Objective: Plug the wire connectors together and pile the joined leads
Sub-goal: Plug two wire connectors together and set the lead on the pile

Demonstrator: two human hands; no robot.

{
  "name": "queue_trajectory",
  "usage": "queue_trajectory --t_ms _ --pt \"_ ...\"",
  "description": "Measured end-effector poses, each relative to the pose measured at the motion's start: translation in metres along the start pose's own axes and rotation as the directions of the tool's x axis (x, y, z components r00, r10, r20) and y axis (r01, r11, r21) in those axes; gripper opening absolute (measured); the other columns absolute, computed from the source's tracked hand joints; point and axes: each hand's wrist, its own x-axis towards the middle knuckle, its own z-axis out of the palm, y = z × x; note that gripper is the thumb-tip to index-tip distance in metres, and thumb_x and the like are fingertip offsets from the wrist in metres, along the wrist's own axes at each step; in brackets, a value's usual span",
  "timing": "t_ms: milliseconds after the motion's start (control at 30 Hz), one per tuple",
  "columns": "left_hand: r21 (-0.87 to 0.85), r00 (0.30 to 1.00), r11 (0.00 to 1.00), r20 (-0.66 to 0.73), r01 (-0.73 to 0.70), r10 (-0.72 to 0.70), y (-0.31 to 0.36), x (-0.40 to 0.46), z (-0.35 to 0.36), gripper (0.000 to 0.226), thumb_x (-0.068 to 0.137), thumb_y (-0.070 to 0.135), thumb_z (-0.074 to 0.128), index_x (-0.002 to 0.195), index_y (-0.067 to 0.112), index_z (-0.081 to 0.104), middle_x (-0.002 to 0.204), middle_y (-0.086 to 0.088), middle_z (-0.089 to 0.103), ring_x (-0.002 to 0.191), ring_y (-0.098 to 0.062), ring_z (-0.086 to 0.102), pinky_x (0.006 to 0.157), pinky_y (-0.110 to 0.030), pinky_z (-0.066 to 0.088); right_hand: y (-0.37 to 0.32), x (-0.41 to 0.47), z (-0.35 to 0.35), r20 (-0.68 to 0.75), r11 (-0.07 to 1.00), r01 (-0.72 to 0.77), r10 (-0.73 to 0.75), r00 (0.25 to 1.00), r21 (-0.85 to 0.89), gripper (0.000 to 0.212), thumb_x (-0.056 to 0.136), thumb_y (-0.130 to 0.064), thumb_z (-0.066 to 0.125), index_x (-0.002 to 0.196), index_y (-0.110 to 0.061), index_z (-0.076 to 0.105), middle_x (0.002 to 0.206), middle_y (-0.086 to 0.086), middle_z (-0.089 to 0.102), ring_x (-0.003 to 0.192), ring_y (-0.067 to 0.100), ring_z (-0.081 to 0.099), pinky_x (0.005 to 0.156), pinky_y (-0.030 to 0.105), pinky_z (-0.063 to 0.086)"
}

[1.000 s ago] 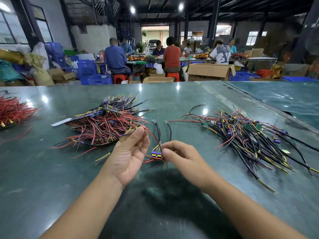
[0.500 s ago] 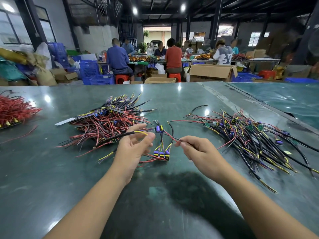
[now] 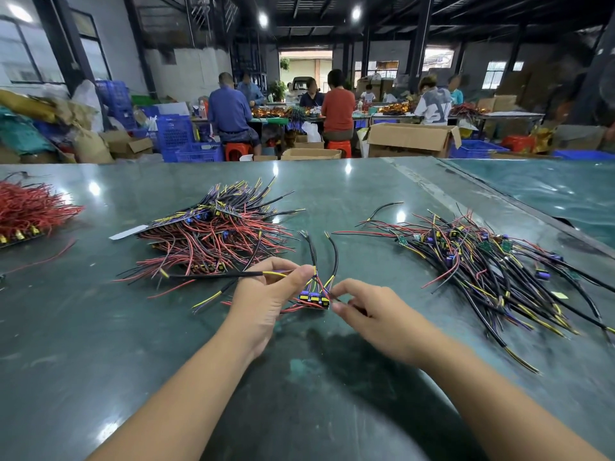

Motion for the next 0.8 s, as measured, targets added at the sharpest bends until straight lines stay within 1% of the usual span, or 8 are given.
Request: queue_trajectory --t_ms 100,167,300,433,500,600,700,800 --pt "0.006 1.000 1.000 0.019 0.008 -0.009 -0.002 -0.001 0.000 0.029 0.050 0.020 0.088 0.056 0.017 0.060 0.069 0.000 0.068 0.059 -0.010 0.060 0.062 -0.022 0.050 0.000 -0.001 0.001 0.019 0.998 0.004 -0.002 1.000 -0.069 0.011 0.096 -0.037 0.049 0.104 -0.031 0.053 0.050 -0.016 0.048 0.052 0.007 0.040 0.051 0.021 0.030" --pt "0.021 1.000 0.999 0.015 0.025 -0.026 -0.003 0.000 0.000 0.030 0.053 0.017 0.089 0.054 0.019 0.059 0.069 0.000 0.068 0.059 -0.011 0.060 0.063 -0.023 0.051 0.001 0.000 0.001 0.018 0.988 -0.023 0.026 0.999 -0.154 0.017 0.093 -0.044 0.052 0.107 -0.036 0.051 0.055 -0.014 0.049 0.056 0.006 0.042 0.057 0.026 0.034" --pt "0.061 0.999 0.998 0.037 0.025 -0.027 -0.006 -0.001 0.001 0.026 0.057 0.014 0.087 0.055 0.022 0.062 0.070 -0.001 0.070 0.064 -0.012 0.063 0.069 -0.024 0.052 0.000 0.000 0.000 -0.055 0.926 -0.063 0.045 0.997 -0.373 0.028 0.089 -0.049 0.053 0.115 -0.043 0.049 0.085 -0.018 0.053 0.078 0.008 0.048 0.063 0.027 0.033" --pt "0.085 0.998 0.996 0.059 0.022 -0.027 -0.008 -0.003 0.004 0.017 0.063 0.016 0.078 0.057 0.020 0.062 0.071 -0.005 0.071 0.064 -0.014 0.064 0.067 -0.023 0.052 -0.004 0.000 0.002 -0.106 0.925 -0.002 -0.041 0.994 -0.379 0.016 0.092 -0.046 0.050 0.103 -0.037 0.056 0.079 -0.018 0.049 0.078 0.009 0.050 0.060 0.028 0.033" --pt "0.098 0.998 0.995 0.056 0.028 -0.034 -0.008 -0.004 0.004 0.015 0.063 0.016 0.077 0.061 0.018 0.062 0.067 -0.004 0.069 0.062 -0.014 0.063 0.065 -0.023 0.053 -0.004 0.000 0.003 -0.130 0.954 0.012 -0.053 0.990 -0.301 0.019 0.095 -0.042 0.047 0.088 -0.027 0.056 0.069 -0.010 0.050 0.068 0.013 0.045 0.059 0.033 0.039" --pt "0.092 0.997 0.994 0.044 0.051 -0.055 -0.006 -0.004 0.002 0.022 0.061 0.009 0.084 0.068 0.017 0.064 0.067 -0.007 0.069 0.064 -0.018 0.065 0.066 -0.026 0.056 -0.007 0.001 0.000 -0.130 1.000 -0.018 0.021 0.991 0.022 0.030 0.097 -0.031 0.048 0.074 -0.014 0.055 0.062 0.007 0.056 0.054 0.014 0.046 0.057 0.035 0.042" --pt "0.073 0.994 0.995 0.080 0.063 -0.069 -0.003 -0.006 0.004 0.012 0.067 0.009 0.077 0.066 0.019 0.071 0.069 -0.006 0.070 0.065 -0.017 0.068 0.062 -0.022 0.055 -0.011 0.000 -0.001 -0.026 0.960 -0.089 0.099 0.995 0.266 0.028 0.099 -0.025 0.046 0.077 -0.013 0.059 0.061 0.003 0.063 0.046 0.014 0.054 0.053 0.025 0.043" --pt "0.065 0.990 0.995 0.113 0.079 -0.086 -0.003 -0.007 0.004 0.010 0.069 0.007 0.074 0.067 0.017 0.073 0.070 -0.007 0.072 0.066 -0.016 0.069 0.063 -0.021 0.055 -0.013 -0.002 0.000 0.046 0.919 -0.147 0.140 0.989 0.365 0.027 0.099 -0.028 0.047 0.080 -0.015 0.061 0.058 -0.002 0.062 0.039 0.010 0.044 0.044 0.018 0.035"
